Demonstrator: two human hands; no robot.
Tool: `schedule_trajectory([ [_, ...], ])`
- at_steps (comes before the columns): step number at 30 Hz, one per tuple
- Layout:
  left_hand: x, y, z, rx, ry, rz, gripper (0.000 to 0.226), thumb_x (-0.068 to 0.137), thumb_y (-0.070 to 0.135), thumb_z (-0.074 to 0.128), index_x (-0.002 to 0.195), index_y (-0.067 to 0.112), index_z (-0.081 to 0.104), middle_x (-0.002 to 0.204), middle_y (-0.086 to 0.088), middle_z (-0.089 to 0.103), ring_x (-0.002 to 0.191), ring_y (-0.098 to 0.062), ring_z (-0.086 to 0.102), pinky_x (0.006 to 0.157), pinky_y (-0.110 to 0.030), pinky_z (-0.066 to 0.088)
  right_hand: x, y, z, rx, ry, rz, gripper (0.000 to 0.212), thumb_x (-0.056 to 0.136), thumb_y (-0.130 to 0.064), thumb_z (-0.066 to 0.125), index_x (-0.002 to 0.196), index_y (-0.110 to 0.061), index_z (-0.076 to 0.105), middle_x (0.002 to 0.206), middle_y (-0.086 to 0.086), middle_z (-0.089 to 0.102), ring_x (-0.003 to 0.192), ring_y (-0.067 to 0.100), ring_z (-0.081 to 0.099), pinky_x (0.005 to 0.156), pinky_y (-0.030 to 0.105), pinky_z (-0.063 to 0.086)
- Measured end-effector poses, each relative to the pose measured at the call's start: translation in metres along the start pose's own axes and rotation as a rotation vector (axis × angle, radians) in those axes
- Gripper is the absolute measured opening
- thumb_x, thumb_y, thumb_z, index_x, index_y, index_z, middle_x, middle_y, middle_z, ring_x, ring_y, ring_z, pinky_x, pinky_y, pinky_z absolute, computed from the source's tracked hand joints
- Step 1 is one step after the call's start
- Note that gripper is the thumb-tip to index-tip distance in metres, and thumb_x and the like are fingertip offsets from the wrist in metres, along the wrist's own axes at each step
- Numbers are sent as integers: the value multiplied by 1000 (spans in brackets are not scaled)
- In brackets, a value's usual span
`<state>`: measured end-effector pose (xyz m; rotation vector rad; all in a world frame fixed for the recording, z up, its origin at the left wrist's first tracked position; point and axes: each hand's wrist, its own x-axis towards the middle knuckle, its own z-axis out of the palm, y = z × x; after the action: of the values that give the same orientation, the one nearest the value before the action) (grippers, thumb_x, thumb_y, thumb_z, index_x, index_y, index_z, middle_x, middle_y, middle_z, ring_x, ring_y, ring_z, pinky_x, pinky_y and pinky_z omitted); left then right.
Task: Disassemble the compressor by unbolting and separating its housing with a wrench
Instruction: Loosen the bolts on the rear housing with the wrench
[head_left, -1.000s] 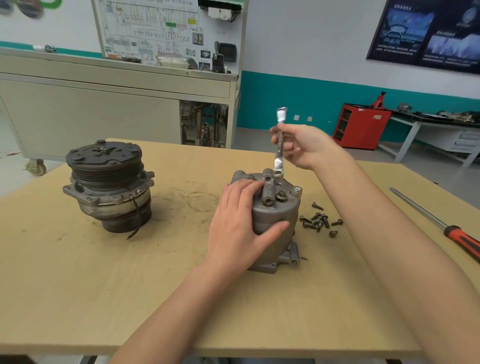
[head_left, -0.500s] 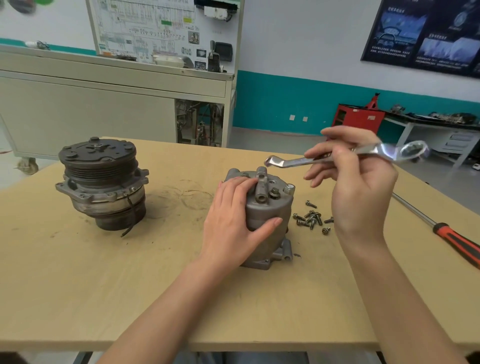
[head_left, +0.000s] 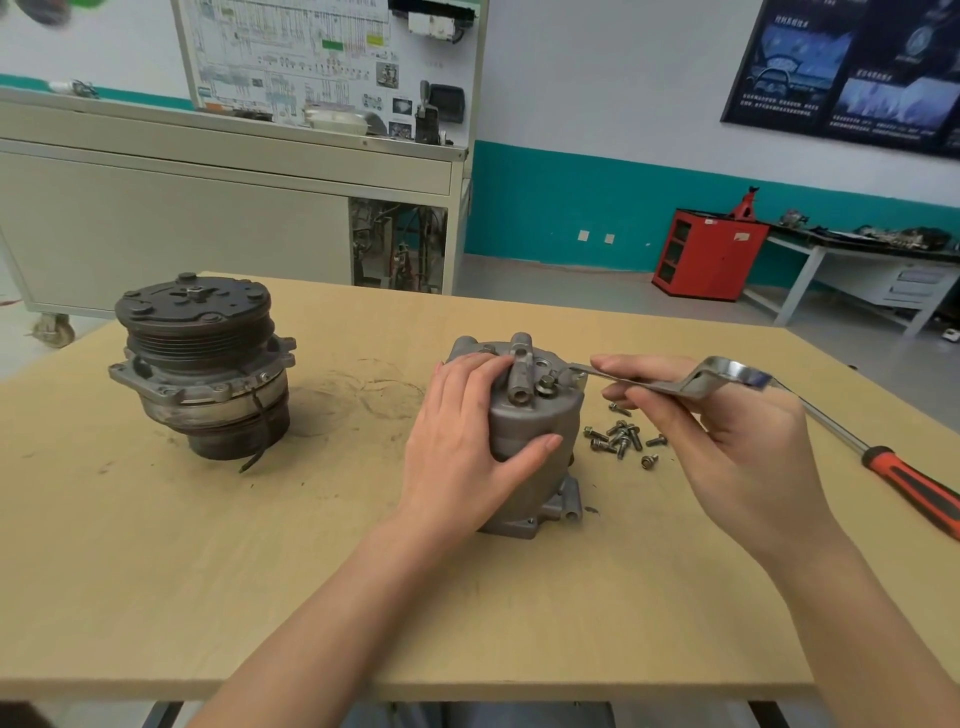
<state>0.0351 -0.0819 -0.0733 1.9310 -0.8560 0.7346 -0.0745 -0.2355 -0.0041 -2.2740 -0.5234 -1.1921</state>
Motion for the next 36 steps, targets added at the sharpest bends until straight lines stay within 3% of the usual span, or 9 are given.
schedule_trajectory([
  [5, 0, -1, 1, 1, 5, 7, 71, 77, 56, 56, 129, 8, 52, 126, -7, 53, 119, -15, 38, 96, -54, 46, 3, -1, -2, -50, -2, -85, 20, 91, -13, 56, 103, -2, 68, 103, 1, 69, 80, 22, 69, 68, 41, 56],
  [11, 0, -2, 2, 3, 13, 18, 70, 77, 55, 57, 128, 7, 52, 125, -8, 54, 119, -17, 40, 98, -53, 45, 0, -2, 1, 110, -73, -70, 19, 90, -12, 53, 103, -5, 65, 103, 3, 68, 100, 12, 66, 86, 31, 53],
  [15, 0, -2, 2, 2, 6, 12, 71, 77, 56, 56, 129, 7, 52, 126, -8, 54, 120, -16, 39, 98, -53, 44, -2, -2, 10, 228, -17, -37, 18, 94, -20, 52, 102, -9, 64, 102, 3, 68, 95, 16, 66, 79, 40, 54],
  [19, 0, -1, 2, 2, 2, 5, 71, 78, 56, 56, 129, 7, 52, 126, -7, 53, 121, -17, 40, 99, -52, 45, -5, -1, 30, 237, 110, -70, 22, 97, -22, 51, 99, -4, 63, 98, 8, 67, 88, 23, 67, 71, 44, 55],
  [23, 0, 1, 1, -13, 14, 3, 69, 79, 54, 52, 127, 5, 53, 125, -9, 55, 118, -20, 45, 94, -52, 48, -12, -4, 47, 143, 137, -123, 14, 86, 9, 60, 96, 4, 67, 96, 14, 67, 88, 21, 65, 77, 35, 54],
  [25, 0, 0, 2, -32, 5, 12, 66, 79, 48, 50, 127, 3, 53, 124, -10, 55, 117, -24, 49, 94, -49, 48, -12, -8, 55, 69, 124, -184, 13, 89, 5, 57, 92, 8, 69, 94, 16, 67, 88, 19, 64, 80, 27, 53],
  [27, 0, -1, 3, -33, 7, 4, 64, 79, 46, 49, 127, 4, 54, 124, -9, 55, 118, -20, 46, 98, -43, 46, -8, -13, 62, 55, 137, -206, 26, 96, -7, 49, 89, 9, 69, 91, 16, 67, 86, 19, 63, 80, 24, 52],
  [30, 0, 0, 3, -29, 29, -13, 65, 79, 51, 49, 126, 7, 55, 124, -6, 56, 118, -12, 43, 96, -33, 44, -2, -16, 65, 89, 222, -160, 19, 90, -2, 53, 87, 9, 68, 86, 15, 67, 83, 19, 62, 79, 24, 51],
  [36, 0, 1, 1, -53, 7, -10, 70, 78, 53, 47, 128, 5, 53, 126, -9, 54, 118, -19, 45, 94, -42, 48, -19, -15, 75, 101, 322, -90, 5, 84, 8, 62, 84, 7, 67, 87, 5, 62, 84, 14, 61, 82, 19, 47],
])
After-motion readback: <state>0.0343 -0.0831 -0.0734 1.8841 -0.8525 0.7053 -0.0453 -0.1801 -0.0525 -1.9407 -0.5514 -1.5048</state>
